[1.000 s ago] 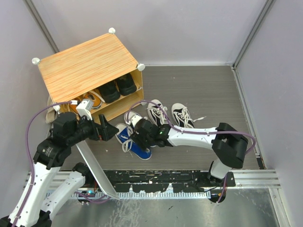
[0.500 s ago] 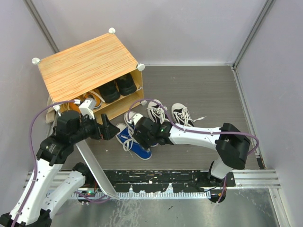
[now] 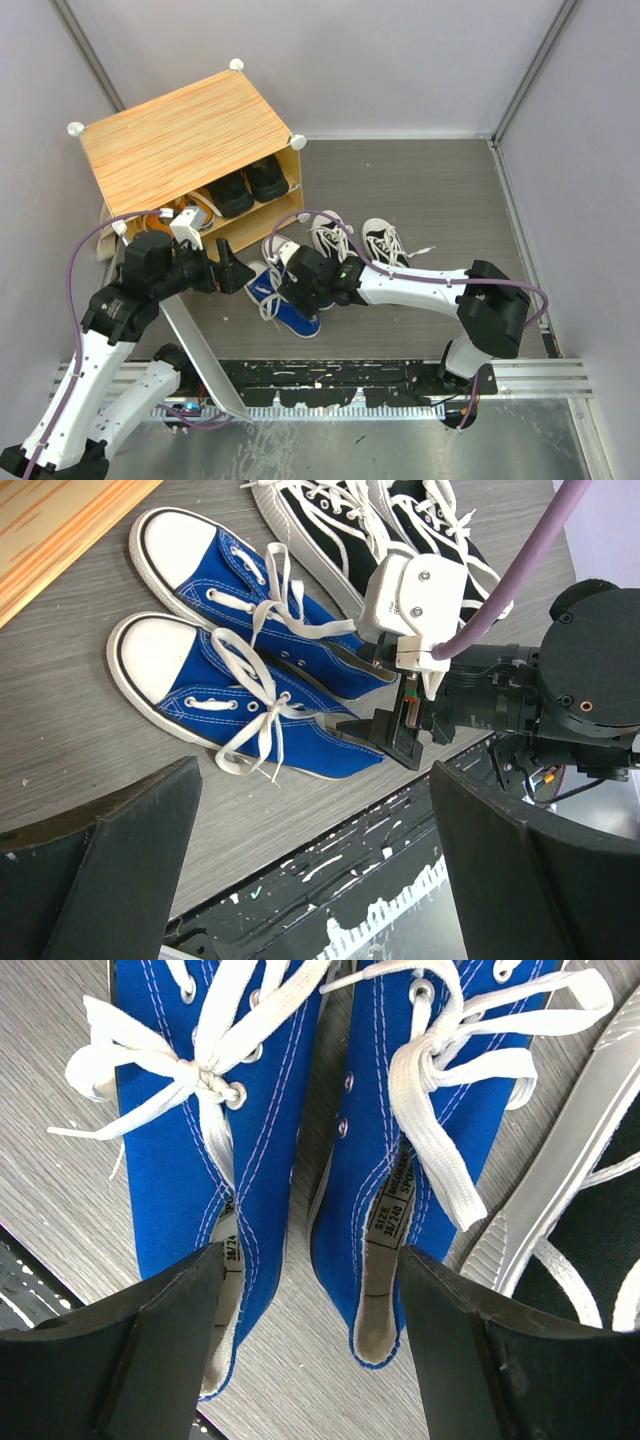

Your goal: Place and organize the shoes in the shoe cabinet

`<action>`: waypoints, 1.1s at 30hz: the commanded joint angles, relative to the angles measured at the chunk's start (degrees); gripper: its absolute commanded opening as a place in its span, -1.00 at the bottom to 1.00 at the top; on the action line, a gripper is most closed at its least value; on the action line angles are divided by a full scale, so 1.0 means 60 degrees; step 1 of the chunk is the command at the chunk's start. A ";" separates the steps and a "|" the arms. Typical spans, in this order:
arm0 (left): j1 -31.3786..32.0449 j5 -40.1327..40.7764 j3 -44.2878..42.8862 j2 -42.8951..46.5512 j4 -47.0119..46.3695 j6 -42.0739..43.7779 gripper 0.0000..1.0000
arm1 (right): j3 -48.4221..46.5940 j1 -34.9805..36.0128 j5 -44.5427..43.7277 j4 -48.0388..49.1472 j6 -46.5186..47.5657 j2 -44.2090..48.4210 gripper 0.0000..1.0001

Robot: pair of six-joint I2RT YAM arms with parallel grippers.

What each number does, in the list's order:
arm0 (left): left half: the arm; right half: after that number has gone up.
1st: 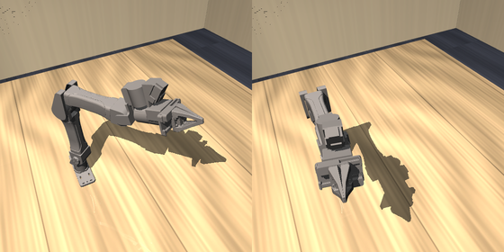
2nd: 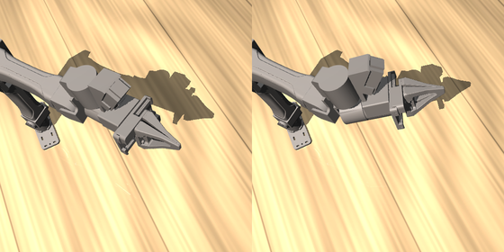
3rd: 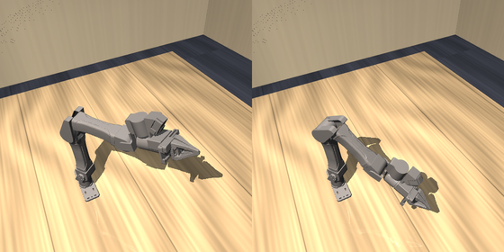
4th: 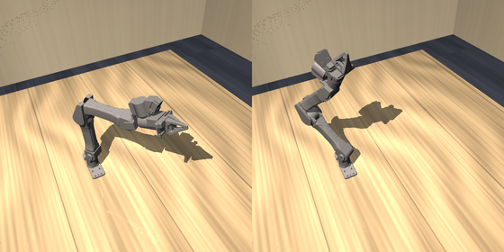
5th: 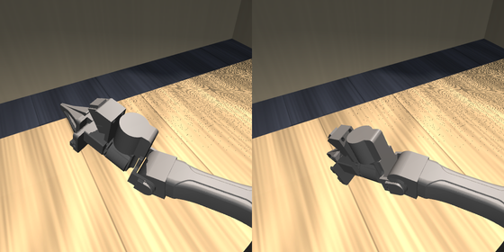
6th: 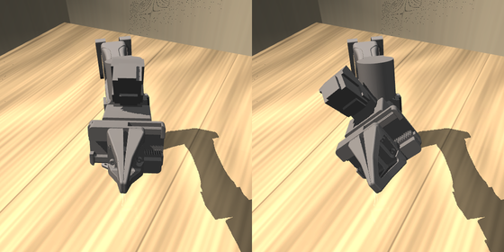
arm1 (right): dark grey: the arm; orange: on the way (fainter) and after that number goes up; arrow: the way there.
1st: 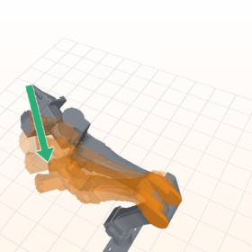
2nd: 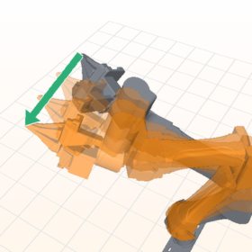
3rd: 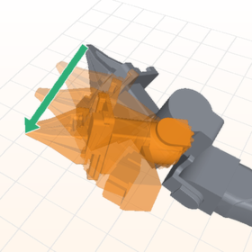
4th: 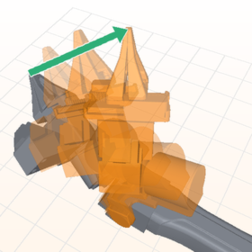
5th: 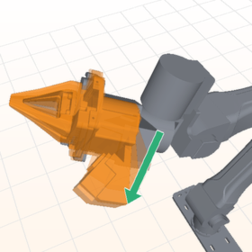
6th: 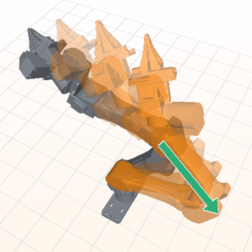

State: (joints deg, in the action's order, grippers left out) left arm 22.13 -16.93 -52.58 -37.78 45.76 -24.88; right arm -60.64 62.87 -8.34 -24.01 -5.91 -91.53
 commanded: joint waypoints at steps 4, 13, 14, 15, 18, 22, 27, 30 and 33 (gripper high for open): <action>0.0032 -0.0099 -0.0057 0.0084 -0.0487 0.0089 0.96 | -0.0096 -0.0020 0.0534 0.0583 -0.0143 -0.0235 0.42; 0.0033 -0.0053 -0.0060 0.0129 -0.0438 0.0118 0.96 | -0.0351 -0.0005 0.0379 0.0344 -0.0123 -0.0016 0.40; 0.0032 -0.0067 -0.0036 0.0141 -0.0445 0.0119 0.96 | -0.0343 -0.0005 0.0405 0.0336 -0.0136 -0.0067 0.40; 0.0036 -0.0070 -0.0016 0.0155 -0.0448 0.0117 0.96 | -0.0292 -0.0005 0.0470 0.0370 -0.0160 -0.0205 0.39; 0.0032 -0.0083 0.0045 0.0213 -0.0438 0.0097 0.96 | -0.0016 -0.0002 0.0724 0.0642 -0.0304 -0.0631 0.28; 0.0032 0.0000 0.0033 0.0364 -0.0259 0.0121 0.96 | 0.0236 -0.0001 0.0597 0.1014 -0.0495 -0.1249 0.01; 0.0032 0.0146 -0.0054 0.0480 -0.0059 0.0191 0.96 | 0.0008 -0.0019 0.0061 0.0784 -0.0472 -0.1757 -0.52; 0.0034 0.0188 -0.0204 0.0547 0.0082 0.0210 0.96 | -0.0522 -0.0012 -0.0501 0.0185 -0.0397 -0.1571 -0.87; 0.0032 0.0159 -0.0434 0.0604 0.0169 0.0202 0.96 | -0.1096 -0.0013 -0.0593 -0.0373 -0.0233 -0.0986 -0.95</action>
State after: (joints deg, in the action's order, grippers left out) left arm 22.13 -16.32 -52.12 -35.07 46.81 -24.60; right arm -62.50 62.57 -8.45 -20.05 -8.03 -100.47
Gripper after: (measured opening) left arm 0.980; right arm 0.124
